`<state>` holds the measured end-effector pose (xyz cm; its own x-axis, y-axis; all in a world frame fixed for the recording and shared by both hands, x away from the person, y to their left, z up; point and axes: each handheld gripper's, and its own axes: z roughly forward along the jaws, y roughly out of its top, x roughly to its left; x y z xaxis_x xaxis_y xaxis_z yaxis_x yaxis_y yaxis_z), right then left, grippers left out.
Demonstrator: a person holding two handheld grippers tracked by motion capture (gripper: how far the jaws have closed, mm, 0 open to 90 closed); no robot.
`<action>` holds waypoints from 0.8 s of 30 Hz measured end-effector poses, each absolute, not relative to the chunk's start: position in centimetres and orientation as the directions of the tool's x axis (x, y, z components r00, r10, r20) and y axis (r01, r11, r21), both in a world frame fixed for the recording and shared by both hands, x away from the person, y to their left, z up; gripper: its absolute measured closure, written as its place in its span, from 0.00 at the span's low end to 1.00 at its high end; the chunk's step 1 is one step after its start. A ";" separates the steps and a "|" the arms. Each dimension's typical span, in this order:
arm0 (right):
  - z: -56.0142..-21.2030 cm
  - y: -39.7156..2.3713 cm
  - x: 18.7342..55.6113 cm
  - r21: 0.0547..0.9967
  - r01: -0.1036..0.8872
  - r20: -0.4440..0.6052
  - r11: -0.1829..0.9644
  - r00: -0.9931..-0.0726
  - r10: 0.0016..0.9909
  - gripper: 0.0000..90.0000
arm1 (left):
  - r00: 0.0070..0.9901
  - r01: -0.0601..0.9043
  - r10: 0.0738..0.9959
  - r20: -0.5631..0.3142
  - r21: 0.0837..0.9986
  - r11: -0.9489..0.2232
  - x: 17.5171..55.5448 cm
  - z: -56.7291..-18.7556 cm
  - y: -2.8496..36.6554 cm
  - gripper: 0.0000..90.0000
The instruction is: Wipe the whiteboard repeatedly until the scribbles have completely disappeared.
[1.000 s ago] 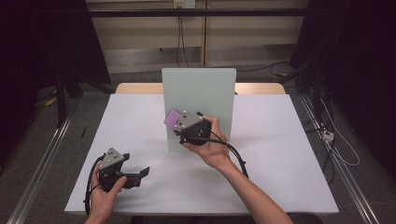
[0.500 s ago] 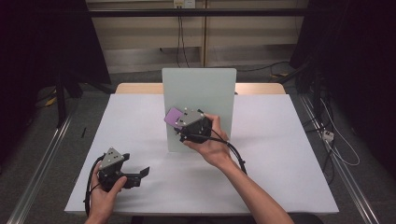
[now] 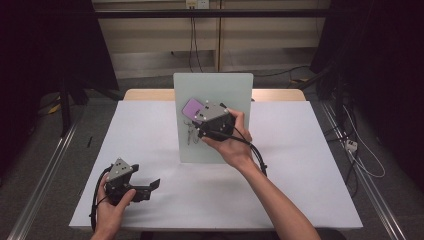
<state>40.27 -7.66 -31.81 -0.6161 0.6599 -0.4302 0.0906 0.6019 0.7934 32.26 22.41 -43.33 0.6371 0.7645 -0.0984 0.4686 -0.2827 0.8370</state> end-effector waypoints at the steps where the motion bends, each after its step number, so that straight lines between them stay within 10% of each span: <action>1: -31.6 -7.8 40.3 0.796 0.087 -0.434 0.599 -0.608 0.665 0.46 | 0.635 0.471 0.765 -0.102 0.837 -0.279 32.3 -43.3 22.4 0.06; 24: -35.8 -5.1 39.1 0.745 0.080 -0.462 0.662 -0.655 0.598 0.47 | 0.638 0.468 0.764 -0.100 0.838 -0.281 32.2 -43.3 22.4 0.06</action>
